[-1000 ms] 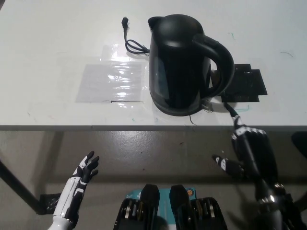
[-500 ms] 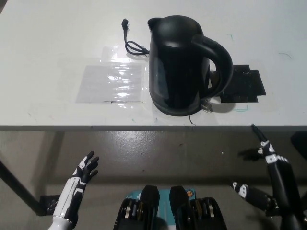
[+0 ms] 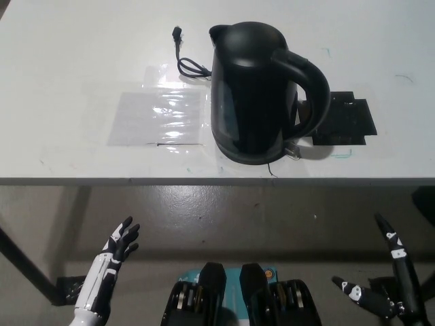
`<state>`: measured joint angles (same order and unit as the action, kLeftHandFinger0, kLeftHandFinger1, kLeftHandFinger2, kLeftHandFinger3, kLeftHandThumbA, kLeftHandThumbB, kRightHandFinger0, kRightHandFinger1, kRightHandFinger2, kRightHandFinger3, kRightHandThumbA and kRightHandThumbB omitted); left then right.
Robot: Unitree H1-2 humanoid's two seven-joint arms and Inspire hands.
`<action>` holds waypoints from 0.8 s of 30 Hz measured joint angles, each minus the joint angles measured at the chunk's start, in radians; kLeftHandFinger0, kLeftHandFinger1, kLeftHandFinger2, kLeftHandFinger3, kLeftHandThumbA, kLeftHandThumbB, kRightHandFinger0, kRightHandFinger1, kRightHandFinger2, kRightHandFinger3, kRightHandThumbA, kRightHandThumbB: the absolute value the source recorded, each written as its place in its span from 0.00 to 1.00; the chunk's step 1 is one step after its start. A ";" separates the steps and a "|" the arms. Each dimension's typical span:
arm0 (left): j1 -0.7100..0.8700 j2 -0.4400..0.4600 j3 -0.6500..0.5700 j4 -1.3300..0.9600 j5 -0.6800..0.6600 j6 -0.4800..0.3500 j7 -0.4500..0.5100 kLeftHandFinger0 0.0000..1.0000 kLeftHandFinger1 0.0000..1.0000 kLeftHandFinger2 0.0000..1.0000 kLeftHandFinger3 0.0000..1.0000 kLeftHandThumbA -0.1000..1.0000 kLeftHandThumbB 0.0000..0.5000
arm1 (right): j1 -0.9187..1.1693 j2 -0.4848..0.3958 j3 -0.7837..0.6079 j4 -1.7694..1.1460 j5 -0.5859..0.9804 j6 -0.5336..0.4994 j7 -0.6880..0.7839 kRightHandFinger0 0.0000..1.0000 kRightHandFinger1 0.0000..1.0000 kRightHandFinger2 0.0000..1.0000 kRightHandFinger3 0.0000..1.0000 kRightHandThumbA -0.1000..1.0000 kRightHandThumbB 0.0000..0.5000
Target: A kettle is kept at the center of the table close to the robot and the robot uses its right index finger to press downwards on the transparent start boiling button
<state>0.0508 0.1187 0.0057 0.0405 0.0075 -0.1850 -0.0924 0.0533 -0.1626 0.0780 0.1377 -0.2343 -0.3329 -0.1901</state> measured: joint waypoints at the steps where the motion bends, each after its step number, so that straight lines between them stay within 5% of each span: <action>1: 0.000 0.000 0.001 0.000 -0.001 -0.001 0.000 1.00 1.00 1.00 1.00 0.98 0.47 | -0.006 0.005 -0.002 0.016 0.018 -0.015 0.000 1.00 1.00 1.00 1.00 1.00 0.41; 7: -0.001 0.001 0.005 0.000 -0.010 -0.001 0.000 1.00 1.00 1.00 1.00 0.98 0.47 | -0.024 0.018 -0.001 0.049 0.074 -0.056 0.001 1.00 1.00 1.00 1.00 1.00 0.59; 24: -0.002 0.005 0.005 0.002 -0.030 -0.003 0.000 1.00 1.00 1.00 1.00 0.97 0.45 | -0.024 0.044 0.029 0.054 0.096 -0.078 0.001 1.00 1.00 1.00 1.00 1.00 0.58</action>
<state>0.0487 0.1241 0.0110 0.0427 -0.0230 -0.1883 -0.0926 0.0289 -0.1184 0.1069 0.1912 -0.1380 -0.4106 -0.1891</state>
